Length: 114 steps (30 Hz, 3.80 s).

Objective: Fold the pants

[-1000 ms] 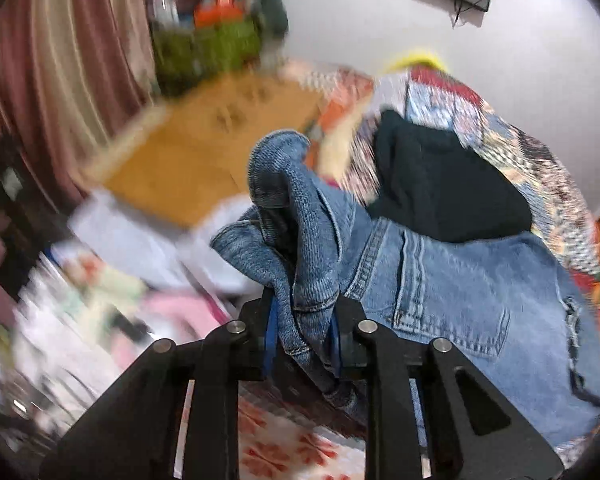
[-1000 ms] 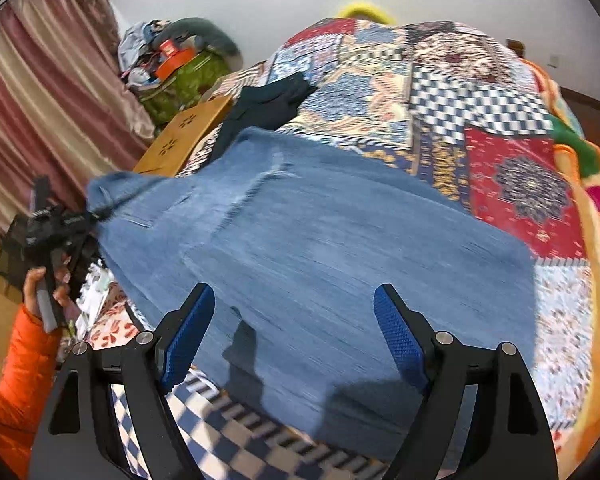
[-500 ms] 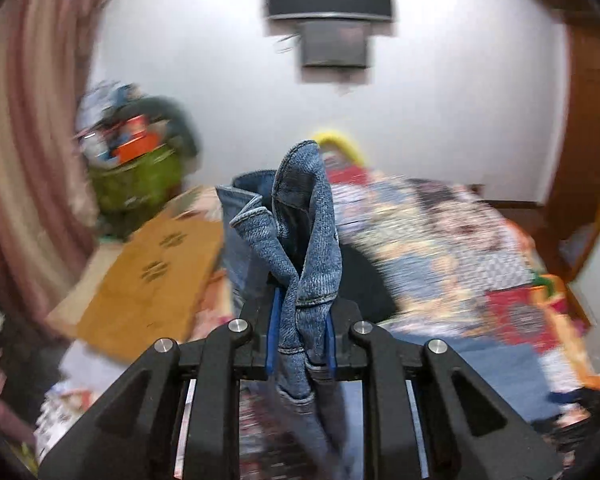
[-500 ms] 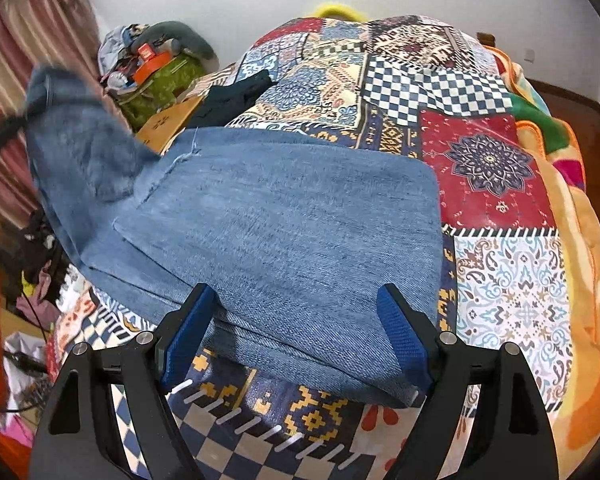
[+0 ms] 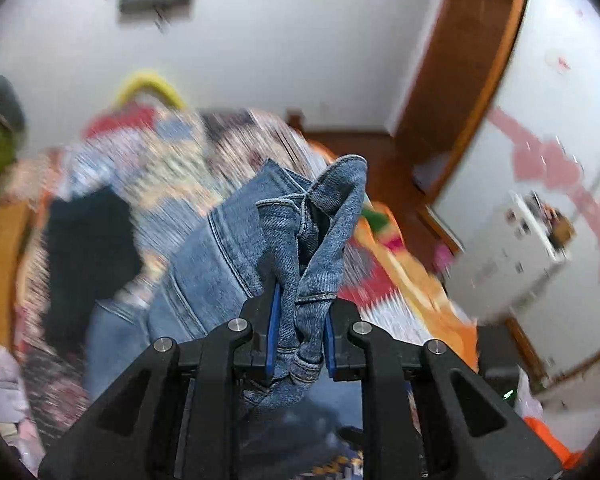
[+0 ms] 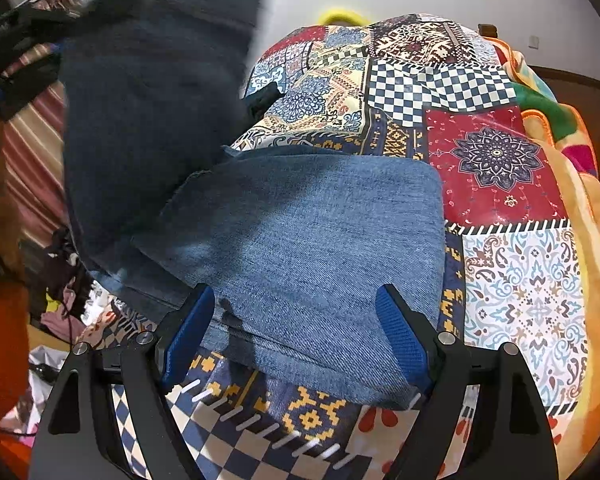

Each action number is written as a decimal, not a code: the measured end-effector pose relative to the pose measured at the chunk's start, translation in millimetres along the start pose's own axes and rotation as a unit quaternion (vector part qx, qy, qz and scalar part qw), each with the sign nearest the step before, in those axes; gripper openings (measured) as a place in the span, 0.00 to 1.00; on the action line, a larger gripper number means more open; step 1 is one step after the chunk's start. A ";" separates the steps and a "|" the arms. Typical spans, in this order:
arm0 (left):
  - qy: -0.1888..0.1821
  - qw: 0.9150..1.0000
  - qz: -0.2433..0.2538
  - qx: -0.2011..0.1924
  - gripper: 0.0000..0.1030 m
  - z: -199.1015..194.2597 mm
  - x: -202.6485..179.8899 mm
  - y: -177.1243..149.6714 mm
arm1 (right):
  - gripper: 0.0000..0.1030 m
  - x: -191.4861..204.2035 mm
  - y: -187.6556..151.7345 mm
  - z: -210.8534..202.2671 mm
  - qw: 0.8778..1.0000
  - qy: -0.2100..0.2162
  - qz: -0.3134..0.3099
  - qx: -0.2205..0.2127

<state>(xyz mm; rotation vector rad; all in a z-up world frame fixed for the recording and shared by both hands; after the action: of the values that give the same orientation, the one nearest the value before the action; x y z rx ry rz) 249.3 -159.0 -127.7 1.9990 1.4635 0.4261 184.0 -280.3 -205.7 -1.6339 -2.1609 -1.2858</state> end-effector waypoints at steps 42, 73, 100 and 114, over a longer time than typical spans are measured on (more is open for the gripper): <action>0.240 0.962 0.000 0.129 0.90 131.2 180.6 6.6 | 0.80 3.1 -17.8 -21.4 0.999 -0.051 0.000 0.010; 0.192 0.958 -0.042 0.208 1.00 37.1 209.7 -162.3 | 0.81 -16.6 49.2 -0.5 0.996 -0.076 -0.039 -0.013; 0.116 0.985 -0.075 0.102 1.00 37.5 169.4 -50.3 | 0.81 4.9 65.0 -4.3 0.994 -0.057 -0.087 -0.015; -0.004 0.977 -0.108 0.184 0.85 146.0 155.4 -27.9 | 0.51 -49.0 122.3 91.7 0.999 0.008 -0.023 0.039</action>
<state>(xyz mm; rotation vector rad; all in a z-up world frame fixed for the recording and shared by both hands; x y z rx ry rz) 366.3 -50.0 -271.6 2.0803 1.8379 0.0543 339.7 -246.7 -225.1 -1.5469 -2.2222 -1.2058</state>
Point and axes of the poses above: each gripper's, at about its wrist camera, not at the fingertips, and z roughly the way its jaws point, x to its left, y to its top, the point moved 2 cm from there along z, roughly the way its jaws point, and after that the axes turned 10 degrees about y, right-handed, at the moved point
